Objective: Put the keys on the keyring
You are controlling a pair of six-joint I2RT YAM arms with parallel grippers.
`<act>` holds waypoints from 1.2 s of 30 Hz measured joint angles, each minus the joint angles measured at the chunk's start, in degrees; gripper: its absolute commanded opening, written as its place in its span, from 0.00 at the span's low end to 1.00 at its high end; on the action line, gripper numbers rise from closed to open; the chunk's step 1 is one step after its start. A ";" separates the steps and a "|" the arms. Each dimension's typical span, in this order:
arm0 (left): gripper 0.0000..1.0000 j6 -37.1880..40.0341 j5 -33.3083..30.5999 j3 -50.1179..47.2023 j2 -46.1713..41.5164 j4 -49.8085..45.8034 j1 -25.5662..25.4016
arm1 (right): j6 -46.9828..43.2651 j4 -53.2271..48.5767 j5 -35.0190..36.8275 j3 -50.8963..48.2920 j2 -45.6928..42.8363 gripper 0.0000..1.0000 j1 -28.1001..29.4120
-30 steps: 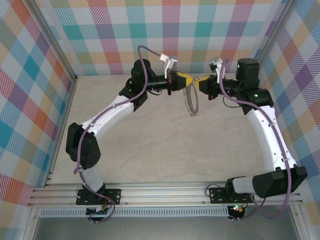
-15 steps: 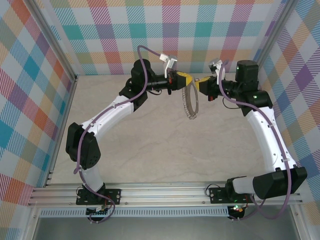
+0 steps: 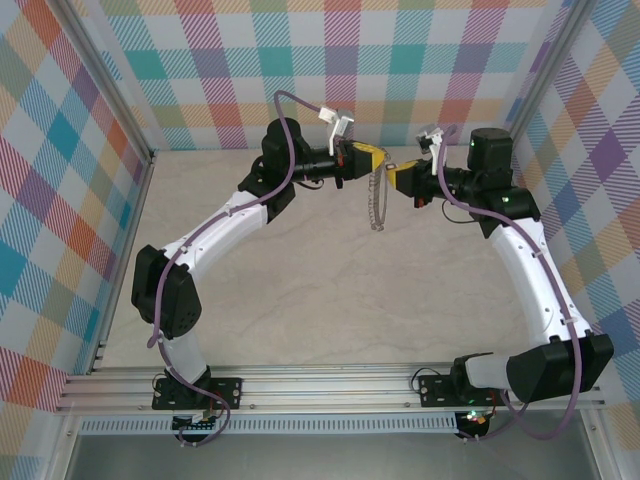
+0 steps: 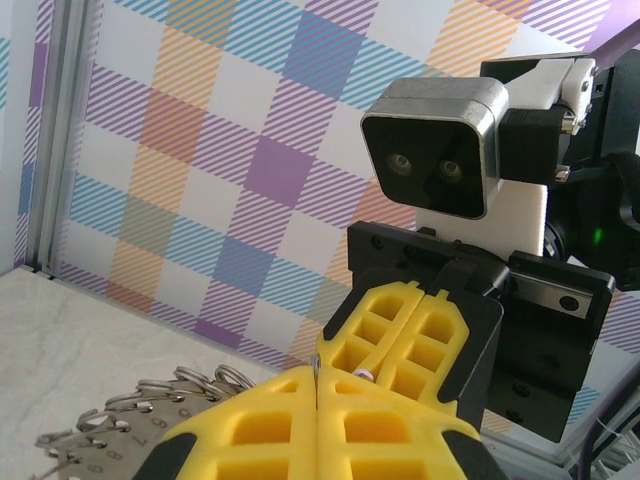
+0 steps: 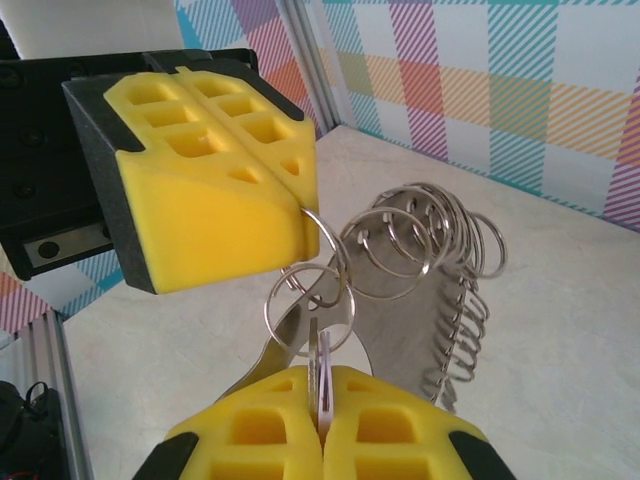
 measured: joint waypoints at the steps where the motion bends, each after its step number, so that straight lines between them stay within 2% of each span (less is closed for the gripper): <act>1: 0.00 -0.02 -0.02 0.00 0.00 0.04 0.00 | 0.22 0.22 -0.24 -0.11 0.00 0.00 0.00; 17: 0.00 -0.20 0.00 0.00 0.00 0.13 0.00 | 0.92 0.98 -0.70 -1.14 0.04 0.00 0.00; 36: 0.00 -0.20 0.02 0.00 0.00 0.35 0.00 | -2.25 -2.47 1.84 3.96 1.99 0.00 0.00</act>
